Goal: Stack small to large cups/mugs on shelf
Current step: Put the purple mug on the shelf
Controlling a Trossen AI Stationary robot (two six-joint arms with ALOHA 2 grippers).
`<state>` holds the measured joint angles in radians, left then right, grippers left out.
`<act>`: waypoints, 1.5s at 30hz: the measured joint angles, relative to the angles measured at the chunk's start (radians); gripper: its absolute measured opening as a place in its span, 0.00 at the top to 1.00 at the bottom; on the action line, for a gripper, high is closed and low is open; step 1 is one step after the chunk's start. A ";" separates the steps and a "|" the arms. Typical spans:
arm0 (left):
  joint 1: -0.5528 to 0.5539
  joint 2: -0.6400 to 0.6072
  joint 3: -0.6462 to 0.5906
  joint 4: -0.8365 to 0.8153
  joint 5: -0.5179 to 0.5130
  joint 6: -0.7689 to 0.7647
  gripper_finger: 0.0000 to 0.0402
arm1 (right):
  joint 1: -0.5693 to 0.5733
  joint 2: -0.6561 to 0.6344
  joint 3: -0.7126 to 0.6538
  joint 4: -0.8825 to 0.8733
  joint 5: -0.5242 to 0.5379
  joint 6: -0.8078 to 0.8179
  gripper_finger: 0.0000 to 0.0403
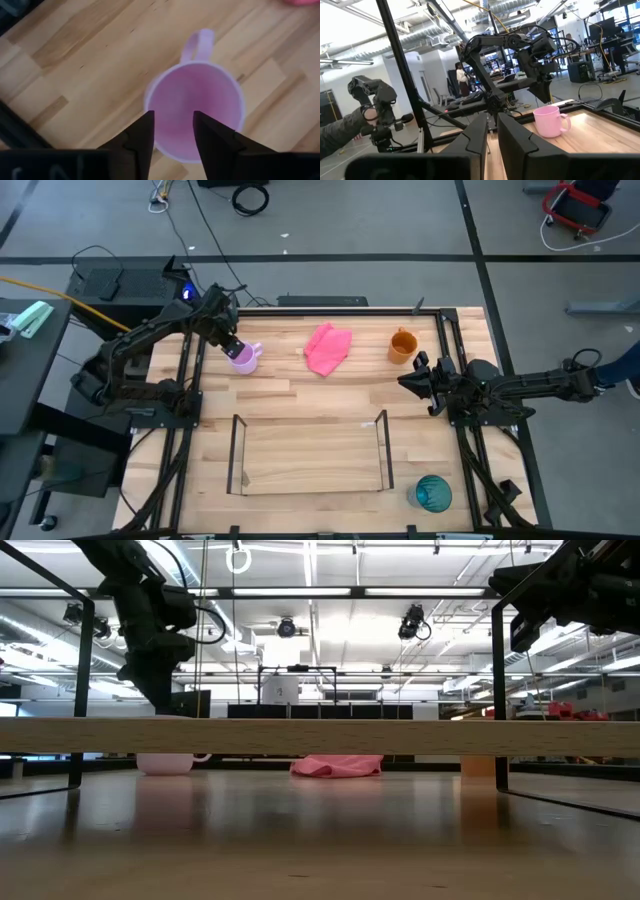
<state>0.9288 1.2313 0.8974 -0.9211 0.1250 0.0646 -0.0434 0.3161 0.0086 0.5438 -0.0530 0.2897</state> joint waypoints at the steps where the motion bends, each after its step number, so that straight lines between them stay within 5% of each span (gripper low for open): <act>1: -0.002 0.007 0.000 0.002 -0.015 0.000 0.62 | 0.000 0.000 0.000 0.000 0.000 0.000 0.87; 17: -0.001 0.090 -0.001 0.019 -0.109 0.000 0.55 | 0.000 0.000 0.000 0.000 0.000 0.007 0.87; 45: 0.000 0.112 -0.070 0.135 -0.114 0.004 0.57 | 0.000 0.000 0.000 -0.022 0.000 0.007 0.87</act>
<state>0.9283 1.3437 0.8272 -0.7861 0.0109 0.0686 -0.0435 0.3164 0.0086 0.5217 -0.0530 0.2970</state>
